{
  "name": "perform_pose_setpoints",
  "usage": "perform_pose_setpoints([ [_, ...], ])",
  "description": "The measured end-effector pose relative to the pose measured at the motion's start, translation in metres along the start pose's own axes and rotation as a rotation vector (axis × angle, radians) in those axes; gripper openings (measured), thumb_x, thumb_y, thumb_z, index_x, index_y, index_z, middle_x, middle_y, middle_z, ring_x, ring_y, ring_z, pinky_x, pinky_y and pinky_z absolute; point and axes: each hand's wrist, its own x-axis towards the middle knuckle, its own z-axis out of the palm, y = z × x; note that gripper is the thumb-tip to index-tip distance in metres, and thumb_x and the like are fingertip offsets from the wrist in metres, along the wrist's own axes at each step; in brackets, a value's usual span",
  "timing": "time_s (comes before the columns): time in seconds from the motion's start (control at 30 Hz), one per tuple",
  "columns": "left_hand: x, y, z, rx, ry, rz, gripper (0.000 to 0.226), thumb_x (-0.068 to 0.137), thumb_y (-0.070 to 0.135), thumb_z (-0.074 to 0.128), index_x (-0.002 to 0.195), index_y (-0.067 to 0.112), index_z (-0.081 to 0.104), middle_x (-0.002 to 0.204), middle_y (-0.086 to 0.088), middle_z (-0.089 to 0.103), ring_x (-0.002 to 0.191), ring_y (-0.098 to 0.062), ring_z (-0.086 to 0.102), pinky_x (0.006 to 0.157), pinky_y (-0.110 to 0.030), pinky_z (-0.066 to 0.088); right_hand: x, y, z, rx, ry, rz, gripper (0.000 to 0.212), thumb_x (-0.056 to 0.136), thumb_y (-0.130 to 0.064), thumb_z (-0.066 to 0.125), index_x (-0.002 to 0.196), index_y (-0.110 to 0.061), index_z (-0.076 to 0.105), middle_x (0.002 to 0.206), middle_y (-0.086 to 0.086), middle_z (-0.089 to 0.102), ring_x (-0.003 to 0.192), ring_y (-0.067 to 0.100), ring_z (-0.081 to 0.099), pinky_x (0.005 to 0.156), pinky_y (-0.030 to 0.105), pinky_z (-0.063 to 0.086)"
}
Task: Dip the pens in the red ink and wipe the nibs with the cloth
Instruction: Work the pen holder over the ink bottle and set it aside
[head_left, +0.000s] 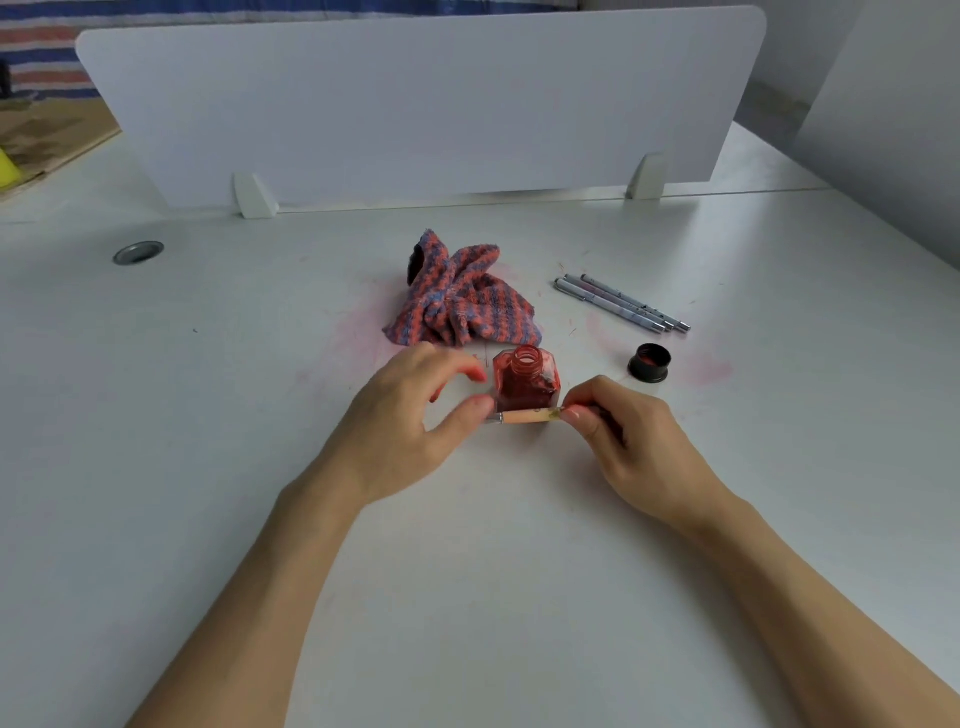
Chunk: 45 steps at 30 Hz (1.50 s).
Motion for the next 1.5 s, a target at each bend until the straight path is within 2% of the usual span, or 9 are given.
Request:
perform_pose_setpoints([
  [0.1, -0.001, -0.004, 0.003, 0.089, -0.061, 0.098, 0.031, 0.085, 0.044, 0.046, 0.090, 0.022, 0.068, 0.079, 0.000, 0.047, 0.078, -0.012, 0.043, 0.067, -0.030, 0.042, 0.000, 0.001, 0.000, -0.011, 0.006, -0.012, 0.018, 0.088, -0.029, 0.046, 0.088, -0.017, 0.059, 0.059, -0.021, 0.044, 0.057, -0.001, 0.045, 0.053, 0.013, 0.033],
  [0.37, 0.001, -0.003, 0.009, 0.202, -0.009, 0.162, 0.032, 0.085, 0.040, 0.047, 0.083, 0.017, 0.069, 0.080, 0.000, 0.047, 0.081, -0.014, 0.040, 0.067, -0.038, 0.042, -0.001, -0.001, 0.002, -0.012, 0.045, 0.032, 0.020, 0.088, -0.034, 0.040, 0.081, -0.023, 0.056, 0.052, -0.011, 0.043, 0.053, 0.008, 0.041, 0.050, 0.021, 0.030],
  [0.53, 0.001, -0.002, 0.004, -0.008, -0.045, -0.023, 0.047, 0.083, 0.047, 0.040, 0.118, 0.020, 0.056, 0.095, 0.011, 0.047, 0.091, 0.002, 0.039, 0.082, -0.008, 0.031, 0.000, 0.001, 0.002, 0.006, 0.117, 0.088, 0.033, 0.092, -0.038, 0.039, 0.084, -0.012, 0.058, 0.051, -0.012, 0.039, 0.051, 0.008, 0.042, 0.046, 0.020, 0.029],
  [0.6, 0.000, -0.004, 0.001, -0.098, -0.107, -0.134, 0.048, 0.082, 0.033, 0.038, 0.126, 0.018, 0.049, 0.100, 0.017, 0.043, 0.096, 0.010, 0.036, 0.081, -0.002, 0.026, 0.000, 0.001, 0.002, 0.005, 0.144, 0.090, 0.032, 0.092, -0.038, 0.040, 0.084, -0.013, 0.058, 0.051, -0.014, 0.040, 0.051, 0.006, 0.044, 0.046, 0.018, 0.030],
  [0.7, 0.000, -0.004, 0.002, -0.080, -0.115, -0.162, 0.035, 0.094, 0.011, 0.036, 0.127, 0.013, 0.047, 0.094, 0.018, 0.046, 0.090, 0.013, 0.039, 0.077, -0.001, 0.027, 0.000, -0.001, 0.002, 0.018, 0.151, 0.080, 0.026, 0.088, -0.032, 0.041, 0.084, -0.014, 0.059, 0.051, -0.016, 0.040, 0.052, 0.005, 0.045, 0.046, 0.015, 0.030],
  [0.83, -0.002, -0.004, 0.005, -0.040, -0.143, -0.151, 0.026, 0.096, 0.010, 0.042, 0.120, 0.012, 0.053, 0.092, 0.002, 0.064, 0.072, 0.012, 0.047, 0.066, -0.006, 0.033, 0.000, -0.003, 0.002, 0.023, 0.132, 0.077, 0.024, 0.088, -0.032, 0.041, 0.085, -0.015, 0.058, 0.052, -0.016, 0.040, 0.053, 0.004, 0.045, 0.047, 0.013, 0.030],
  [1.13, -0.003, -0.009, 0.004, 0.008, -0.155, -0.170, 0.024, 0.093, 0.014, 0.051, 0.116, 0.014, 0.057, 0.098, -0.004, 0.061, 0.090, -0.014, 0.055, 0.076, -0.015, 0.039, 0.000, -0.001, 0.000, -0.012, 0.117, 0.066, 0.029, 0.087, -0.035, 0.041, 0.087, -0.013, 0.059, 0.054, -0.017, 0.040, 0.054, 0.004, 0.046, 0.047, 0.017, 0.029],
  [1.3, -0.003, -0.003, 0.010, 0.013, -0.156, -0.055, 0.028, 0.089, 0.005, 0.056, 0.117, 0.007, 0.059, 0.094, 0.003, 0.053, 0.079, 0.003, 0.045, 0.076, 0.002, 0.029, 0.000, -0.002, 0.003, -0.119, 0.101, -0.045, 0.030, 0.088, -0.041, 0.042, 0.086, -0.017, 0.060, 0.059, -0.019, 0.044, 0.061, 0.010, 0.040, 0.049, 0.026, 0.032],
  [1.5, -0.002, 0.008, 0.012, 0.056, 0.000, 0.086, 0.039, 0.078, 0.040, 0.062, 0.107, 0.014, 0.063, 0.088, 0.012, 0.052, 0.082, 0.000, 0.047, 0.073, -0.006, 0.035, -0.001, -0.008, 0.009, -0.181, 0.176, -0.149, 0.029, 0.091, -0.035, 0.039, 0.083, -0.016, 0.059, 0.058, -0.012, 0.039, 0.057, 0.012, 0.033, 0.048, 0.030, 0.030],
])
